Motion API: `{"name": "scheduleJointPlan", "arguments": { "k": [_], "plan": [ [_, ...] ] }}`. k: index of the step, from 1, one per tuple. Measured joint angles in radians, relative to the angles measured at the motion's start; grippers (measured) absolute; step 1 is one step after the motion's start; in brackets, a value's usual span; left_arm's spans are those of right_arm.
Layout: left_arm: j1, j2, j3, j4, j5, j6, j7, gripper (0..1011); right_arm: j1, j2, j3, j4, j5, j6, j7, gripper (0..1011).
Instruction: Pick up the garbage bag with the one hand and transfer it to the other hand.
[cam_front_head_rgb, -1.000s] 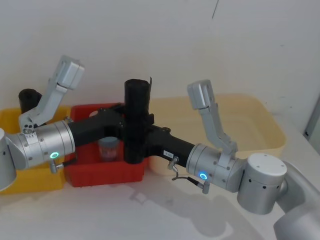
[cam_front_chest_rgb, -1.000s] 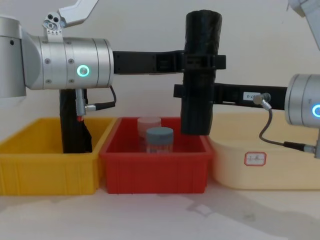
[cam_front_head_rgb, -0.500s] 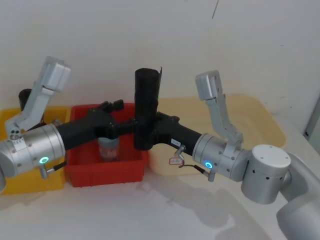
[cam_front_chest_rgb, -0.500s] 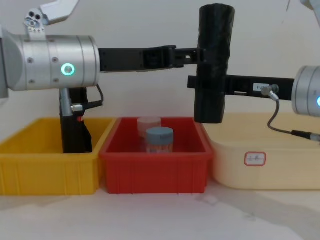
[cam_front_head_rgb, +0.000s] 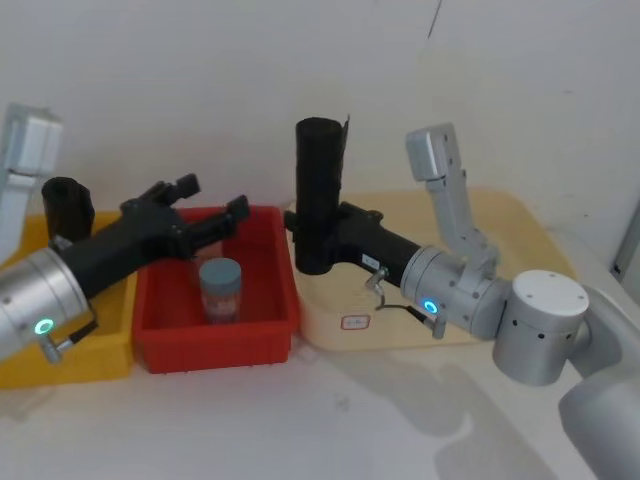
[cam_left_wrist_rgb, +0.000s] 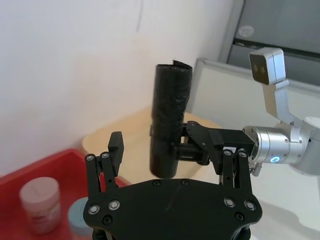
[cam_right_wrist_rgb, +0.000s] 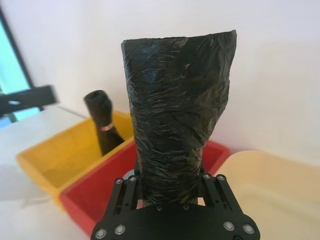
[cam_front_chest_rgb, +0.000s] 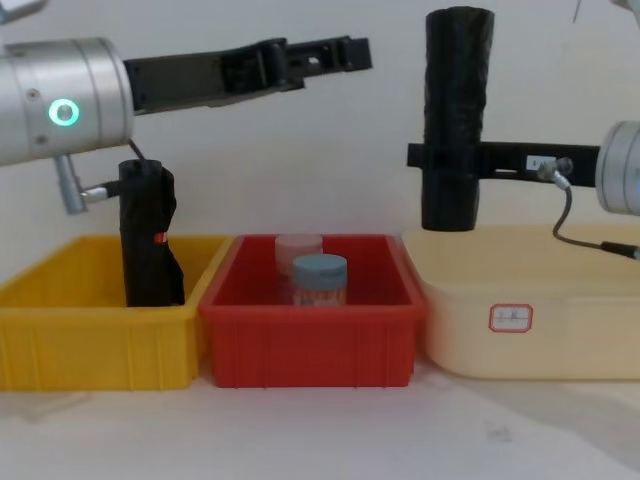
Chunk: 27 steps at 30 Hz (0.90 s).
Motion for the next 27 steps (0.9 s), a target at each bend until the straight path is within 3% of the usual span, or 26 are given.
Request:
{"name": "scheduleJointPlan", "arguments": {
  "k": [8, 11, 22, 27],
  "plan": [
    [0.067, 0.023, -0.049, -0.078, -0.006, -0.011, 0.081, 1000, 0.018, 0.000, 0.020, 0.030, -0.026, -0.002, -0.053, 537],
    [0.089, 0.031, -0.062, -0.103, -0.001, -0.012, 0.116, 1000, 0.024, 0.000, 0.029, 0.042, -0.034, -0.002, -0.070, 588],
    [0.158, 0.062, -0.099, -0.182, 0.042, -0.007, 0.256, 1000, 0.036, 0.000, 0.046, 0.067, -0.051, -0.001, -0.105, 930],
    [0.174, 0.070, -0.107, -0.199, 0.053, -0.003, 0.288, 1000, 0.040, 0.001, 0.051, 0.073, -0.055, -0.001, -0.114, 1001]
  ]
}}
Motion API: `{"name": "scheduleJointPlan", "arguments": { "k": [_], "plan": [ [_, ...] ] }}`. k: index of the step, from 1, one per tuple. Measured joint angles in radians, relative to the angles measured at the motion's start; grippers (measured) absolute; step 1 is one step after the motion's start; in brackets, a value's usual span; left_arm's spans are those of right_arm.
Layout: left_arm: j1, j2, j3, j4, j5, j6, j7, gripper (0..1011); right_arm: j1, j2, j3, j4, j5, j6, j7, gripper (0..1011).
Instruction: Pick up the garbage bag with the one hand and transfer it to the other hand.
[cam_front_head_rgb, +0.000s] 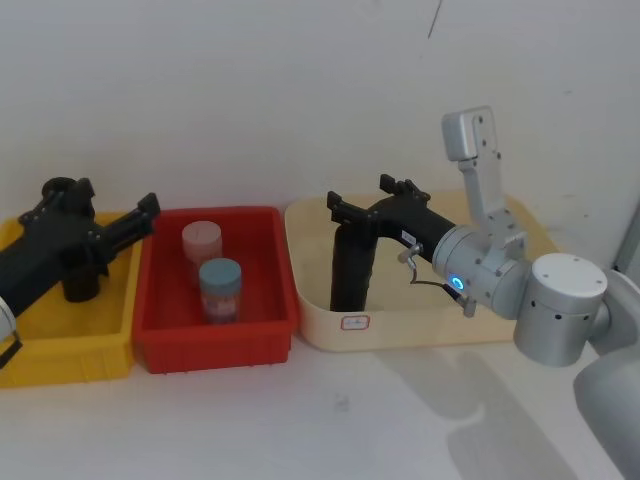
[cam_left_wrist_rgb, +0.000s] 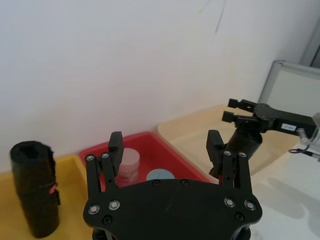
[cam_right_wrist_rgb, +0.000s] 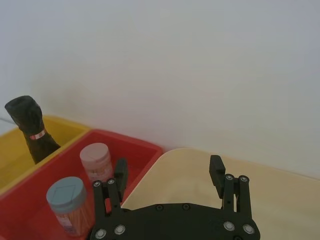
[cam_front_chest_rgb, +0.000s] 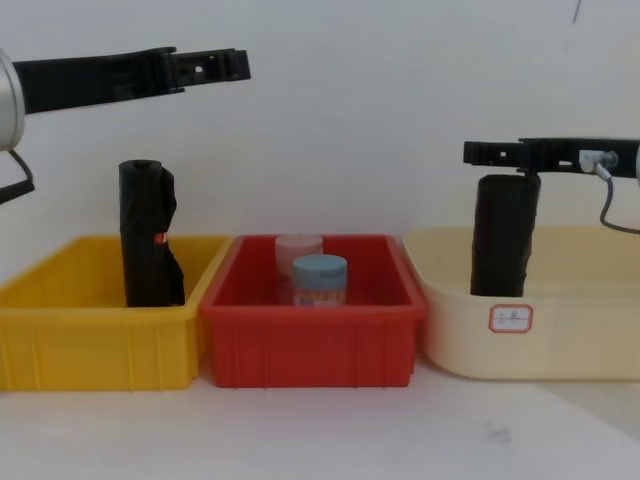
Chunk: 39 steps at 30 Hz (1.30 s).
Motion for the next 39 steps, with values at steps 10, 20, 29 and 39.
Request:
{"name": "scheduleJointPlan", "arguments": {
  "k": [10, 20, 29, 39],
  "plan": [
    [0.020, 0.011, -0.010, -0.022, 0.013, 0.004, 0.041, 1000, 0.003, 0.000, 0.004, 0.006, -0.004, 0.001, -0.009, 1001],
    [0.028, 0.015, -0.014, -0.032, 0.019, 0.006, 0.060, 1000, 0.006, -0.001, 0.008, 0.001, -0.004, 0.005, -0.005, 1001],
    [0.032, 0.017, -0.016, -0.036, 0.022, 0.007, 0.068, 1001, 0.012, 0.003, 0.001, -0.041, 0.012, 0.017, 0.049, 1001],
    [0.034, 0.018, -0.017, -0.038, 0.023, 0.007, 0.071, 1001, 0.012, 0.024, -0.034, -0.097, 0.020, 0.027, 0.127, 1001]
  ]
}}
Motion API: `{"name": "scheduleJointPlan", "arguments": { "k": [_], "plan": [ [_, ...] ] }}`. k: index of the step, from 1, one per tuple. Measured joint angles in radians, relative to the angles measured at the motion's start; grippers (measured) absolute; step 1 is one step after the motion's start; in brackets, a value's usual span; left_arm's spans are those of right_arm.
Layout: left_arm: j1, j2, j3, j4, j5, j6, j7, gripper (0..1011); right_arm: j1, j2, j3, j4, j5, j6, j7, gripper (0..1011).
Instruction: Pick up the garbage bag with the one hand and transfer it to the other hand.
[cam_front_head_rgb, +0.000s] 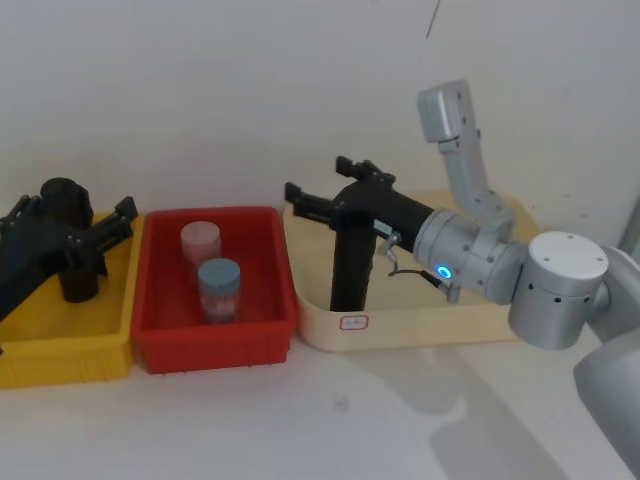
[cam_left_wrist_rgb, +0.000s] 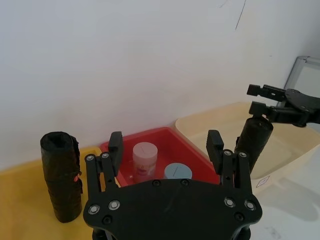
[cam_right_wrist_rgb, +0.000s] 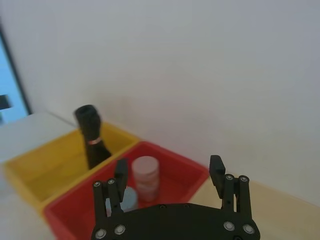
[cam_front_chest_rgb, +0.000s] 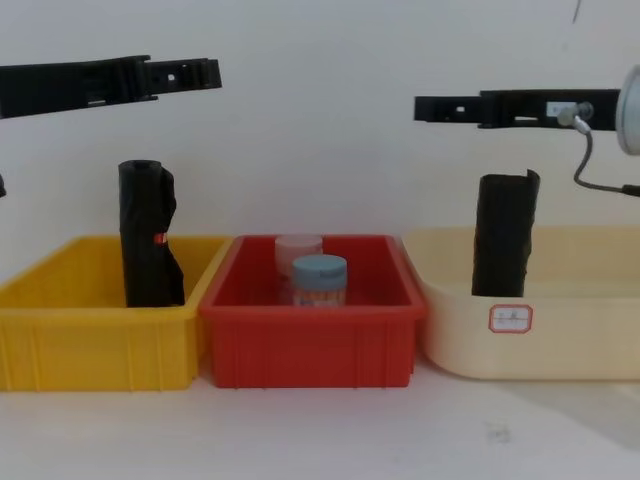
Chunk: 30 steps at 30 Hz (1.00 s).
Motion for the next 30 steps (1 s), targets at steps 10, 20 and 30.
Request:
{"name": "scheduleJointPlan", "arguments": {
  "k": [10, 20, 30],
  "plan": [
    [0.001, 0.001, 0.000, -0.001, 0.001, 0.000, 0.002, 1000, 0.001, 0.025, -0.077, -0.038, -0.022, -0.001, 0.082, 1001],
    [0.001, 0.001, 0.000, -0.002, 0.001, 0.000, 0.003, 1000, 0.021, 0.027, -0.177, -0.023, -0.094, -0.016, 0.144, 1001],
    [0.001, 0.001, 0.000, -0.002, 0.001, 0.000, 0.003, 1001, 0.053, -0.019, -0.226, 0.040, -0.127, -0.012, 0.164, 1001]
  ]
}}
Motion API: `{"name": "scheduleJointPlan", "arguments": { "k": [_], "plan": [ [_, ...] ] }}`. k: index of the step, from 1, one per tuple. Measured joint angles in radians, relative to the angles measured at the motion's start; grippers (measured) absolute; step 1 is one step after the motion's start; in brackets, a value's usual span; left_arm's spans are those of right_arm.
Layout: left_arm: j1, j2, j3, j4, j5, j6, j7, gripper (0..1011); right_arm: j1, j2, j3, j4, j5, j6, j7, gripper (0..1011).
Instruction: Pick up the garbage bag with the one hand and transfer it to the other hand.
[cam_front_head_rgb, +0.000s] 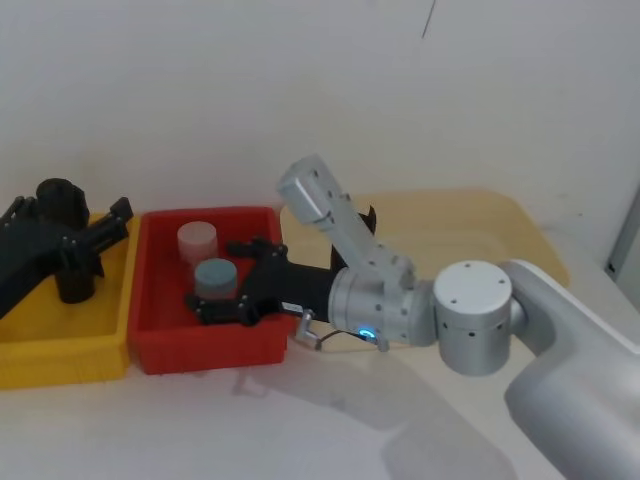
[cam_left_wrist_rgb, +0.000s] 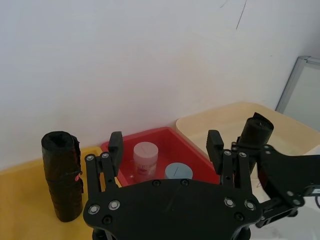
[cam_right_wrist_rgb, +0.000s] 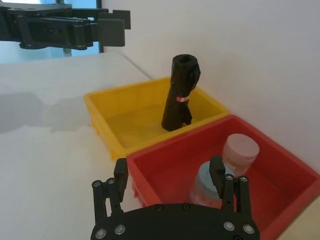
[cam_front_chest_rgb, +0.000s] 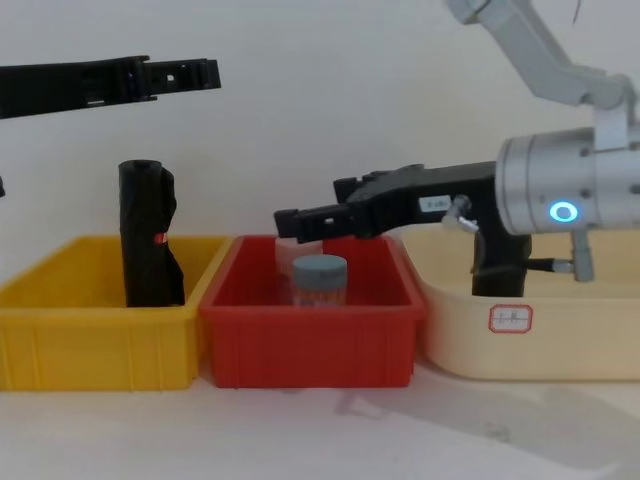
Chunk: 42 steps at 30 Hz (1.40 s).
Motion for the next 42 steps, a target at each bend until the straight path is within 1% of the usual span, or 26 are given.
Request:
{"name": "scheduleJointPlan", "arguments": {
  "k": [5, 8, 9, 12, 15, 20, 25, 28, 29, 30, 34, 35, 36, 38, 39, 41, 42],
  "plan": [
    [0.000, 0.000, 0.000, 0.000, 0.000, 0.000, 0.000, 1000, 0.019, -0.030, -0.001, 0.035, 0.003, 0.012, 0.001, 1001],
    [0.000, 0.000, 0.000, 0.000, 0.000, 0.000, 0.000, 1000, 0.039, -0.057, 0.005, 0.070, 0.014, 0.023, -0.001, 1001],
    [0.000, 0.000, 0.000, 0.000, 0.000, 0.000, 0.000, 1000, 0.039, -0.057, 0.005, 0.070, 0.014, 0.023, -0.001, 1001],
    [0.000, 0.000, 0.000, 0.000, 0.000, 0.000, 0.000, 1001, 0.061, -0.081, 0.010, 0.108, 0.023, 0.028, -0.006, 1001],
    [0.000, 0.000, 0.000, 0.000, 0.000, 0.000, 0.000, 1000, 0.075, -0.094, 0.011, 0.133, 0.024, 0.027, -0.008, 1001],
    [0.000, 0.000, 0.000, 0.000, 0.000, 0.000, 0.000, 1000, 0.101, -0.115, 0.006, 0.185, 0.013, 0.002, -0.014, 1001],
    [0.000, 0.000, 0.000, 0.000, 0.000, 0.000, 0.000, 1000, 0.119, -0.126, -0.007, 0.224, -0.014, -0.041, -0.018, 1001],
    [0.000, 0.000, 0.000, 0.000, 0.000, 0.000, 0.000, 1000, 0.133, -0.133, -0.022, 0.259, -0.046, -0.088, -0.024, 1001],
    [0.000, 0.000, 0.000, 0.000, 0.000, 0.000, 0.000, 1001, 0.133, -0.133, -0.022, 0.259, -0.046, -0.088, -0.024, 1001],
    [0.000, 0.000, 0.000, 0.000, 0.000, 0.000, 0.000, 1000, 0.135, -0.134, -0.025, 0.265, -0.054, -0.100, -0.025, 1001],
    [0.000, 0.000, 0.000, 0.000, 0.000, 0.000, 0.000, 1000, 0.156, -0.144, -0.052, 0.322, -0.108, -0.179, -0.037, 1001],
    [0.000, 0.000, 0.000, 0.000, 0.000, 0.000, 0.000, 1000, 0.156, -0.144, -0.052, 0.322, -0.108, -0.179, -0.037, 1001],
    [0.000, 0.000, 0.000, 0.000, 0.000, 0.000, 0.000, 1001, 0.162, -0.147, -0.061, 0.344, -0.124, -0.204, -0.041, 1001],
    [0.000, 0.000, 0.000, 0.000, 0.000, 0.000, 0.000, 1000, 0.170, -0.153, -0.069, 0.369, -0.143, -0.234, -0.045, 1001],
    [0.000, 0.000, 0.000, 0.000, 0.000, 0.000, 0.000, 1000, 0.170, -0.153, -0.069, 0.369, -0.143, -0.234, -0.045, 1001],
    [0.000, 0.000, 0.000, 0.000, 0.000, 0.000, 0.000, 1000, 0.180, -0.160, -0.080, 0.403, -0.164, -0.266, -0.046, 1001],
    [0.000, 0.000, 0.000, 0.000, 0.000, 0.000, 0.000, 1000, 0.180, -0.160, -0.080, 0.403, -0.164, -0.266, -0.046, 1001]
  ]
}}
